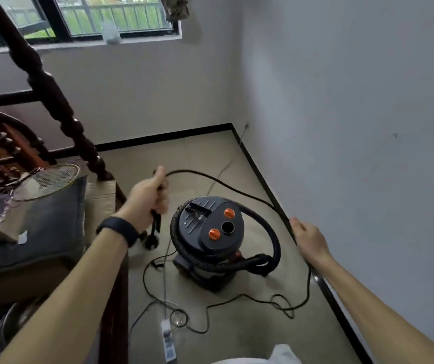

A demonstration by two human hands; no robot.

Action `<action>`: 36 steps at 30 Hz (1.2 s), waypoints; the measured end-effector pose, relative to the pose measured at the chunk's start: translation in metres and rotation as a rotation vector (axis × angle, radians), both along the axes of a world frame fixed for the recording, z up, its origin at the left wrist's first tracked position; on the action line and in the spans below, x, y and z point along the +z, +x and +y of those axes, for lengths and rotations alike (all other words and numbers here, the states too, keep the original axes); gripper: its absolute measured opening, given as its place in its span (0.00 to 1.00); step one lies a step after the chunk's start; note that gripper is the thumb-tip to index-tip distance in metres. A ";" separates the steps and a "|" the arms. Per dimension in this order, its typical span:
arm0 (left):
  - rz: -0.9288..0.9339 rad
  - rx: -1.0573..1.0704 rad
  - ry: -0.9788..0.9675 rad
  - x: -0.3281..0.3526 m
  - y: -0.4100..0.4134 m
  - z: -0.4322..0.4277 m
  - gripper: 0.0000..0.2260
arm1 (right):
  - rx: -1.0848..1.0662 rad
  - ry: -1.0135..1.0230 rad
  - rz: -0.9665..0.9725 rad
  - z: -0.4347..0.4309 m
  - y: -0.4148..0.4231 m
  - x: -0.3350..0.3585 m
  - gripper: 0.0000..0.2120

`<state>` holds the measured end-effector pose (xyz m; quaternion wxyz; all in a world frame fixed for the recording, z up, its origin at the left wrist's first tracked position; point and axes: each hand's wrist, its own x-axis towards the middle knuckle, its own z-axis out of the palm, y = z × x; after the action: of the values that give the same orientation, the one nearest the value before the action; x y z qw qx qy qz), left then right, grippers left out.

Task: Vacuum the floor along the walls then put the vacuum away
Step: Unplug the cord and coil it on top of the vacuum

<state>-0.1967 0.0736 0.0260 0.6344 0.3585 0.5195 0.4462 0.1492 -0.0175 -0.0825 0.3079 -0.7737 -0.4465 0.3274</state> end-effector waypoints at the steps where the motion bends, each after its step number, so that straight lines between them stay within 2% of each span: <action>1: 0.046 -0.036 -0.003 -0.009 0.011 -0.007 0.18 | 0.082 0.003 -0.078 -0.001 -0.014 0.006 0.25; 4: 0.033 -0.100 0.042 -0.029 0.051 -0.026 0.18 | 0.528 -0.093 -0.267 0.001 -0.069 0.034 0.19; 6: 0.074 -0.138 0.093 -0.040 0.075 -0.036 0.20 | 0.694 -0.130 -0.215 0.003 -0.099 0.051 0.17; 8: 0.249 -0.135 0.177 -0.049 0.090 -0.042 0.20 | 0.709 -0.091 -0.086 0.007 -0.112 0.069 0.16; 11: 0.592 -0.122 0.357 -0.055 0.097 -0.048 0.20 | 0.679 -0.018 -0.008 0.018 -0.102 0.094 0.12; 14: 0.881 -0.310 0.478 -0.048 0.096 -0.049 0.21 | 0.679 0.023 0.086 0.026 -0.075 0.106 0.16; 15: 0.917 -0.357 0.502 -0.043 0.094 -0.048 0.21 | 0.700 0.032 0.089 0.027 -0.065 0.107 0.16; 17: 0.852 -0.359 0.508 -0.035 0.085 -0.037 0.22 | 0.737 0.038 0.132 0.030 -0.043 0.104 0.17; 19: 0.803 -0.300 0.461 -0.026 0.067 -0.022 0.24 | 0.678 0.051 0.188 0.032 -0.019 0.098 0.22; 22: 0.764 -0.141 0.362 -0.013 0.024 0.001 0.23 | 0.439 0.078 0.299 0.030 0.026 0.077 0.24; 24: 0.623 0.062 0.240 -0.005 -0.010 0.014 0.20 | 0.243 0.051 0.373 0.022 0.059 0.053 0.22; 26: 0.501 0.158 0.118 -0.006 -0.035 0.019 0.18 | 0.109 0.001 0.327 0.015 0.075 0.030 0.25; 29: 0.433 0.080 -0.068 -0.025 -0.036 0.012 0.18 | 0.028 -0.037 0.090 0.017 0.055 0.009 0.28; 33: 0.076 -0.202 -0.286 -0.052 0.006 -0.013 0.20 | 0.153 -0.062 -0.212 0.027 -0.017 0.023 0.24; 35: -0.042 -0.238 -0.245 -0.061 0.034 -0.024 0.17 | 0.399 -0.122 -0.304 0.029 -0.056 0.033 0.23; 36: -0.087 -0.210 -0.193 -0.063 0.049 -0.028 0.17 | 0.554 -0.172 -0.280 0.027 -0.076 0.037 0.22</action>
<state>-0.1474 0.0457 -0.0373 0.7312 0.3282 0.4916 0.3406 0.0737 0.0092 -0.0453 0.0760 -0.6835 -0.6487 0.3259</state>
